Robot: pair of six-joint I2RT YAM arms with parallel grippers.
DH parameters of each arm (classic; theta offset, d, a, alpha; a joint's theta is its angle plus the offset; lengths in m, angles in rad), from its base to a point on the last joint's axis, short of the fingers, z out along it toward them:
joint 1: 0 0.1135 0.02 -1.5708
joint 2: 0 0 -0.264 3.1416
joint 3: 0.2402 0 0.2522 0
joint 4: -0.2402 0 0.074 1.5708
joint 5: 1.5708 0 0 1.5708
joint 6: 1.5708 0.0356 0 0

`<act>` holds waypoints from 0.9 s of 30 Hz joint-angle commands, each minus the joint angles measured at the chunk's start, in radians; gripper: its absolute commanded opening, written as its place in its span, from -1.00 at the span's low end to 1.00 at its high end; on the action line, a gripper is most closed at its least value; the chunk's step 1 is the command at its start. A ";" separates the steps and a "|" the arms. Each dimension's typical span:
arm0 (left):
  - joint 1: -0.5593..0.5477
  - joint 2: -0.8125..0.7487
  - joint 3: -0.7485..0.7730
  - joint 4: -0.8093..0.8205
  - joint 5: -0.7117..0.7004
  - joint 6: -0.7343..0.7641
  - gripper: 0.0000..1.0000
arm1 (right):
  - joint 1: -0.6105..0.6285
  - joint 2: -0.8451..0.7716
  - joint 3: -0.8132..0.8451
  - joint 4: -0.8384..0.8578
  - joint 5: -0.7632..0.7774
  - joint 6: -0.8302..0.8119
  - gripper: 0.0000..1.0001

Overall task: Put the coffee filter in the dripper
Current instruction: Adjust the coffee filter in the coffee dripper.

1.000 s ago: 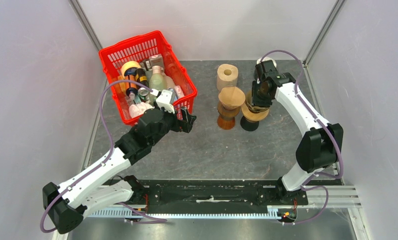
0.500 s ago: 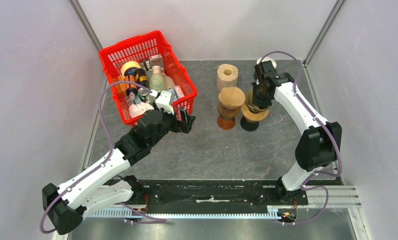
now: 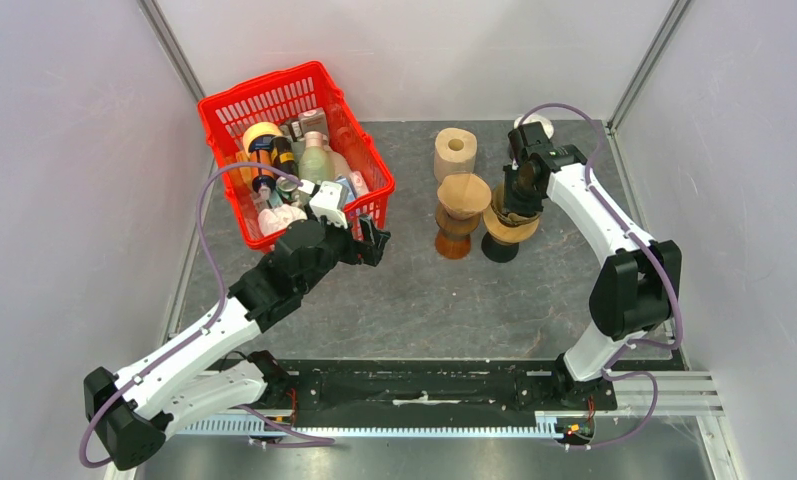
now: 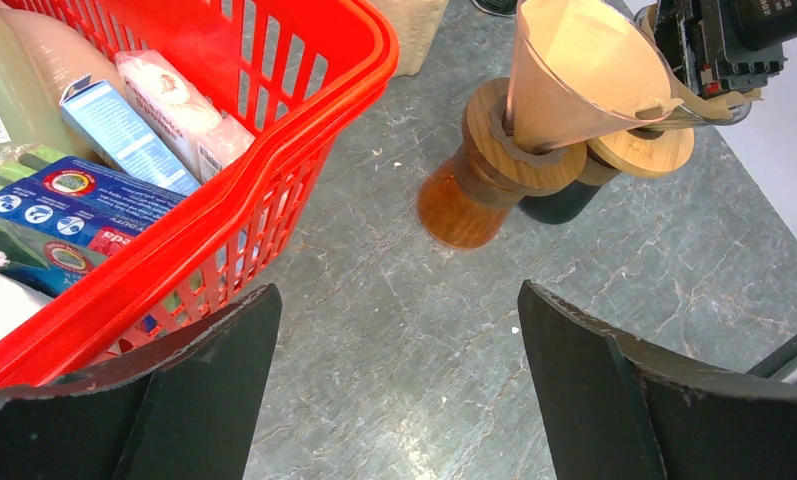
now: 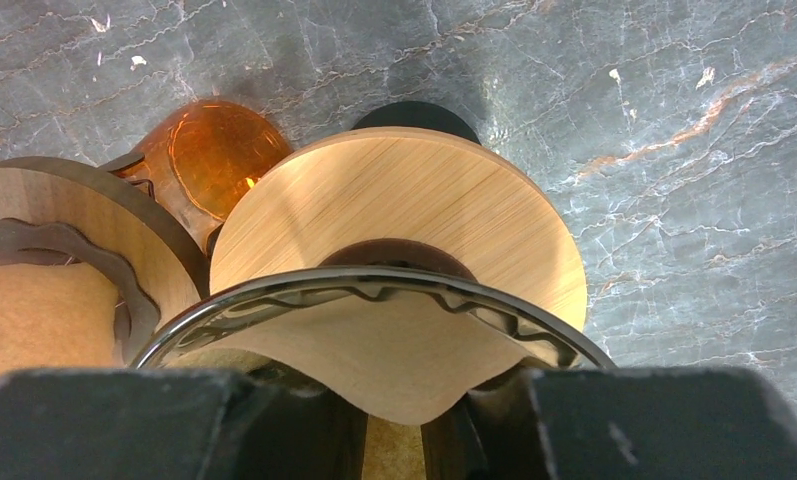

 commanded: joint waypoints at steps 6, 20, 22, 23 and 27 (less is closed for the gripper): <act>0.002 -0.007 0.004 0.035 -0.020 0.027 0.90 | -0.004 -0.052 0.031 -0.028 -0.011 0.003 -0.25; 0.003 -0.013 0.004 0.032 -0.023 0.027 0.90 | -0.005 -0.123 0.071 -0.042 0.002 0.011 -0.31; 0.002 -0.014 0.003 0.032 -0.022 0.026 0.90 | -0.003 -0.123 0.079 -0.052 0.002 0.010 -0.45; 0.003 -0.015 0.002 0.032 -0.022 0.027 0.90 | -0.004 -0.125 0.078 -0.055 0.004 0.009 -0.48; 0.002 -0.015 0.002 0.033 -0.023 0.026 0.90 | -0.004 -0.131 0.080 -0.061 0.004 0.010 -0.53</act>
